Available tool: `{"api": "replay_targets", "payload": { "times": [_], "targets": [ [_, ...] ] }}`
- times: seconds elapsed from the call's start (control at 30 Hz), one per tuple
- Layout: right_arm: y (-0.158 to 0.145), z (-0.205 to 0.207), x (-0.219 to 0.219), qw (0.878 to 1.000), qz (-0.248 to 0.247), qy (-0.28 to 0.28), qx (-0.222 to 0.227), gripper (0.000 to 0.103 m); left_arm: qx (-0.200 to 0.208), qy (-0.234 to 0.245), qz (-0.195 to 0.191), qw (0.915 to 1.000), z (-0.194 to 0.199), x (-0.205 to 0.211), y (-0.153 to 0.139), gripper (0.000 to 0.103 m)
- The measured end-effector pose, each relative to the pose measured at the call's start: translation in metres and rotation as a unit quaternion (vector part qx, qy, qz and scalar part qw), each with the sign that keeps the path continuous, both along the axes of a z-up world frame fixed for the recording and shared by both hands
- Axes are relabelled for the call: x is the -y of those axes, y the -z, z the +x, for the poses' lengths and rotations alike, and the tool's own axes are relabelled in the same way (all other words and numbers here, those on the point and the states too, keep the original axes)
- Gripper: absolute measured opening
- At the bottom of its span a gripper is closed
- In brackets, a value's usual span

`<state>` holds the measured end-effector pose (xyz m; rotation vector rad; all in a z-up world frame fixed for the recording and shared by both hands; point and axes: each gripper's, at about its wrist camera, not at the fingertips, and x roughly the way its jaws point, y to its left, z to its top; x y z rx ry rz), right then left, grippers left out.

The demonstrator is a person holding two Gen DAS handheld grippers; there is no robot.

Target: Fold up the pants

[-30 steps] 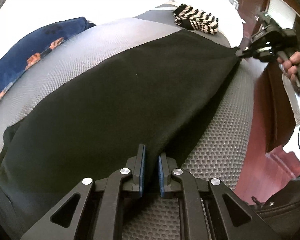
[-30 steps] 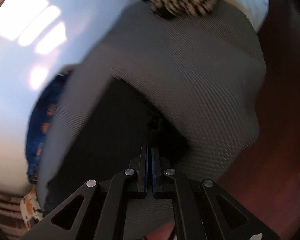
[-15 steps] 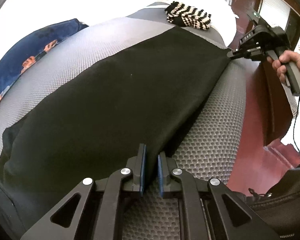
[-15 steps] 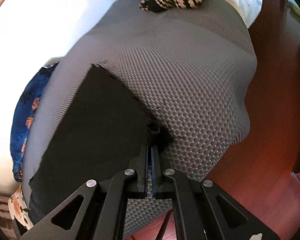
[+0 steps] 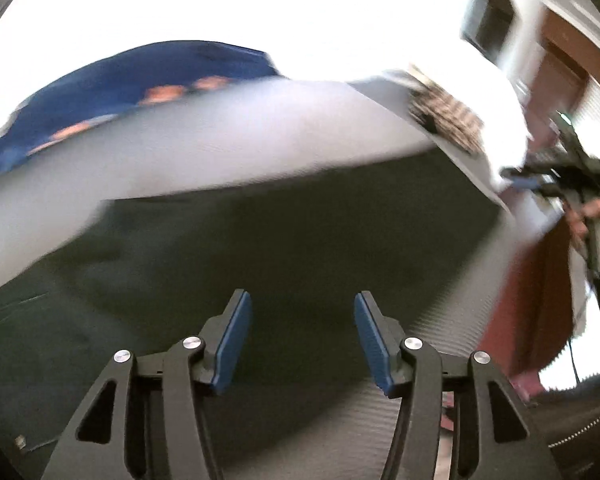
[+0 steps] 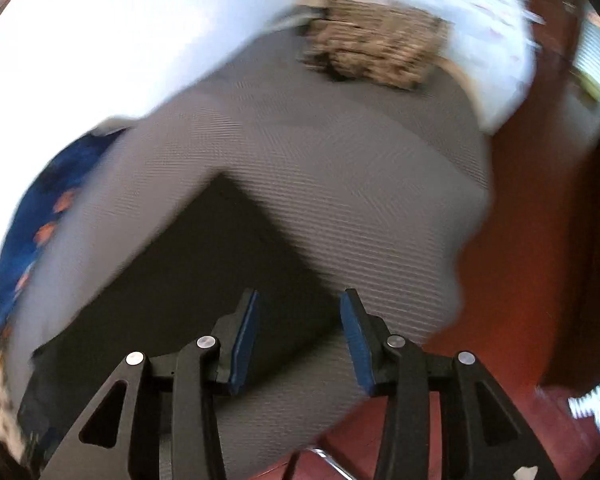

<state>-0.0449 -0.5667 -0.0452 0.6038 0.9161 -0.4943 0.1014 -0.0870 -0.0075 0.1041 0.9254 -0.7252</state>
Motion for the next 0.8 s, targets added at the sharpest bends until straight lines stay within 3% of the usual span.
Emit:
{"api": "replay_targets", "payload": {
  "times": [0.07, 0.17, 0.23, 0.27, 0.37, 0.57, 0.8],
  "targets": [
    [-0.010, 0.029, -0.025, 0.998, 0.008, -0.063, 0.014, 0.040, 0.004, -0.056, 0.002, 0.9984, 0.014, -0.030, -0.002, 0.055],
    [-0.019, 0.087, -0.083, 0.981, 0.037, -0.188, 0.034, 0.040, 0.028, -0.152, 0.023, 0.9876, 0.036, -0.083, -0.004, 0.055],
    [-0.021, 0.129, -0.128, 0.959, 0.062, -0.273, 0.037, 0.040, 0.031, -0.194, 0.030, 0.9800, 0.044, -0.111, -0.002, 0.055],
    [-0.019, 0.156, -0.161, 0.939, 0.080, -0.333, 0.035, 0.040, 0.034, -0.222, 0.040, 0.9736, 0.050, -0.128, -0.001, 0.055],
    [-0.014, 0.210, -0.234, 0.892, 0.108, -0.439, 0.018, 0.040, 0.033, -0.271, 0.058, 0.9602, 0.060, -0.167, 0.004, 0.055],
    [0.001, 0.281, -0.339, 0.832, 0.122, -0.540, -0.021, 0.040, 0.020, -0.314, 0.079, 0.9461, 0.070, -0.220, 0.024, 0.055],
    [0.035, 0.329, -0.389, 0.807, 0.116, -0.573, -0.084, 0.040, 0.008, -0.304, 0.048, 0.9514, 0.068, -0.240, 0.042, 0.055]
  ]
}}
